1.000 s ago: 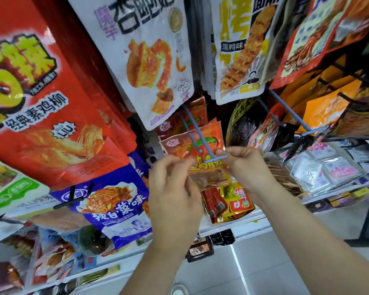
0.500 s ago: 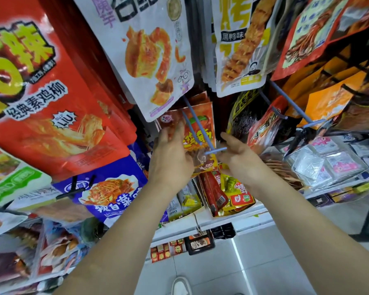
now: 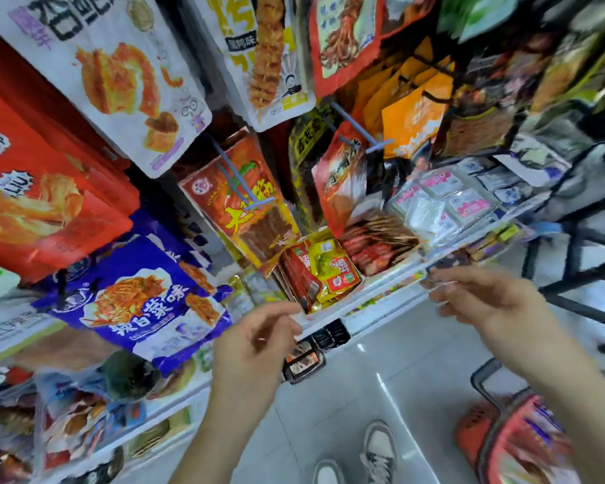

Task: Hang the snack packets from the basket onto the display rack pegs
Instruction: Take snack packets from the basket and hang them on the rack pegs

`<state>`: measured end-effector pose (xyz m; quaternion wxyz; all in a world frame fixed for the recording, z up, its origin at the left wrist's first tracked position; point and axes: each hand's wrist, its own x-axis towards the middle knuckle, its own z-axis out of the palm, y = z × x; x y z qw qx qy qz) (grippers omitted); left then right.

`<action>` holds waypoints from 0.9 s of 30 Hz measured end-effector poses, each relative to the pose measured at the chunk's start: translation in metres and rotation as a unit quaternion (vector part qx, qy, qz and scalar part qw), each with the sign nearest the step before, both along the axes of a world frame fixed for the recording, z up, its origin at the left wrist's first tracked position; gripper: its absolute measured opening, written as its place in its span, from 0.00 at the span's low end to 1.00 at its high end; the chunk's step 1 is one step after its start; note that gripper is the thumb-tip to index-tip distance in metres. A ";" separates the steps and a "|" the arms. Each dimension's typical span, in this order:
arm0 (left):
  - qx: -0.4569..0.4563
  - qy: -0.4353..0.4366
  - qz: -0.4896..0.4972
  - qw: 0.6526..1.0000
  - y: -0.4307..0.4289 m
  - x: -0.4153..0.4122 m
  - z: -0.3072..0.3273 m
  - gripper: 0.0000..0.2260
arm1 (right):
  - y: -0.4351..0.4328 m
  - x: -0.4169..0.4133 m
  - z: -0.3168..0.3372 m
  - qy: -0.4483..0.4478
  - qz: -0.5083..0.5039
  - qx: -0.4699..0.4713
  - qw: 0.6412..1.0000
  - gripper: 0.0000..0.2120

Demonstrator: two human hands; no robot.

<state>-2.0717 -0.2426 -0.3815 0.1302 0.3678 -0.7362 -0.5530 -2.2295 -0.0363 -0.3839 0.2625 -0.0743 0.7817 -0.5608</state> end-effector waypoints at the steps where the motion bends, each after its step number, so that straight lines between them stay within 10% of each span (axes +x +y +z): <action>1: 0.011 -0.002 -0.012 1.000 0.013 0.006 -0.003 0.16 | 0.019 0.009 0.001 0.009 -0.018 0.021 1.000 0.13; 14: -0.047 -0.070 -0.355 0.931 0.160 0.060 -0.038 0.27 | 0.229 0.199 -0.015 0.008 -0.207 0.261 0.943 0.09; 27: -0.111 -0.114 -0.552 0.819 0.381 0.076 -0.108 0.16 | 0.418 0.339 -0.094 -0.179 -0.491 0.043 0.851 0.22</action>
